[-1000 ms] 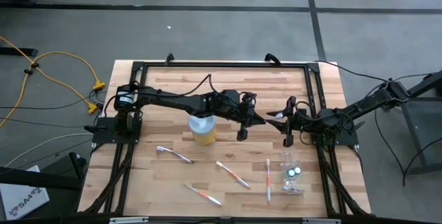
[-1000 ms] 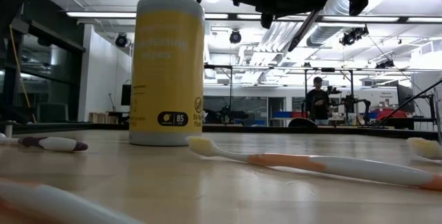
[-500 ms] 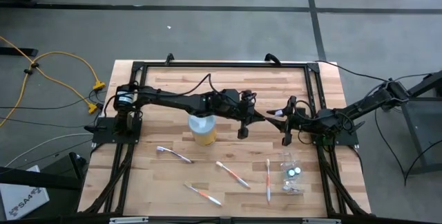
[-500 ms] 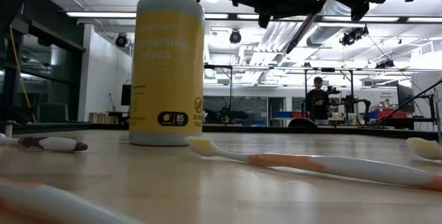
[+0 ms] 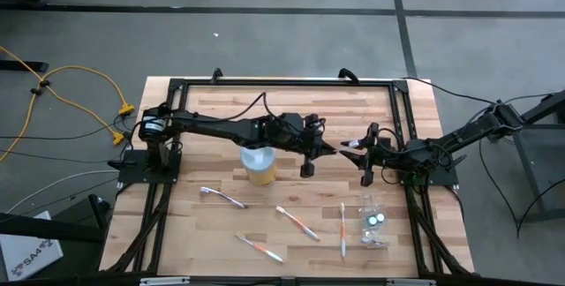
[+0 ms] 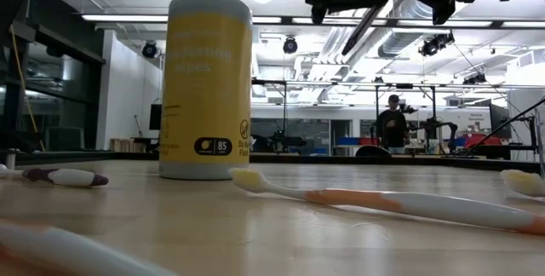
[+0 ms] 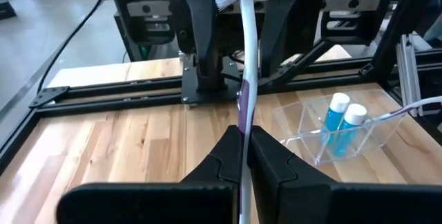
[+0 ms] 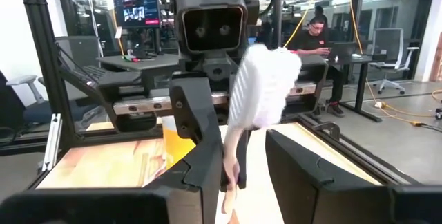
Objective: Pick & Place toothbrushing station
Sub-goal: Put the top purple toothbrush in the bottom section of the transparent organizer
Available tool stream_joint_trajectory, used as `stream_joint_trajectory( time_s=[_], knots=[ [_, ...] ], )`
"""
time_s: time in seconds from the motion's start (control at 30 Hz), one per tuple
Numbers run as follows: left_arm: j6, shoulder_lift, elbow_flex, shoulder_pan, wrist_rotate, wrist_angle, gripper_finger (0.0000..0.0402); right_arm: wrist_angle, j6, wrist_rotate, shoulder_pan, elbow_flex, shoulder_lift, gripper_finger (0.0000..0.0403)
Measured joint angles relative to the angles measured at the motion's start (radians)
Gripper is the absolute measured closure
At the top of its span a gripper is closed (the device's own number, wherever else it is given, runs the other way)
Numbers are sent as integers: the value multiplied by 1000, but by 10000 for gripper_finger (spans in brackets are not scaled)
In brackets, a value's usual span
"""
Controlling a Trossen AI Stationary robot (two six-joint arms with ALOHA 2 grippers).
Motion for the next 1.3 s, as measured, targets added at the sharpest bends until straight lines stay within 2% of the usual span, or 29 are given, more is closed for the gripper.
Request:
stream_joint_trajectory(
  time_s=[0.67,0.8,1.0,1.3],
  knots=[
    [-6,0,0,-7,0,-8,399,7,4,1,0,0,-7,300],
    [-7,0,0,-9,-1,-13,399,6,3,-3,0,0,-7,326],
    [-6,0,0,-10,-5,-13,399,5,-5,-10,1,0,-7,387],
    [-11,0,0,-11,-2,-20,393,-1,-5,-18,0,0,-7,393]
  ],
)
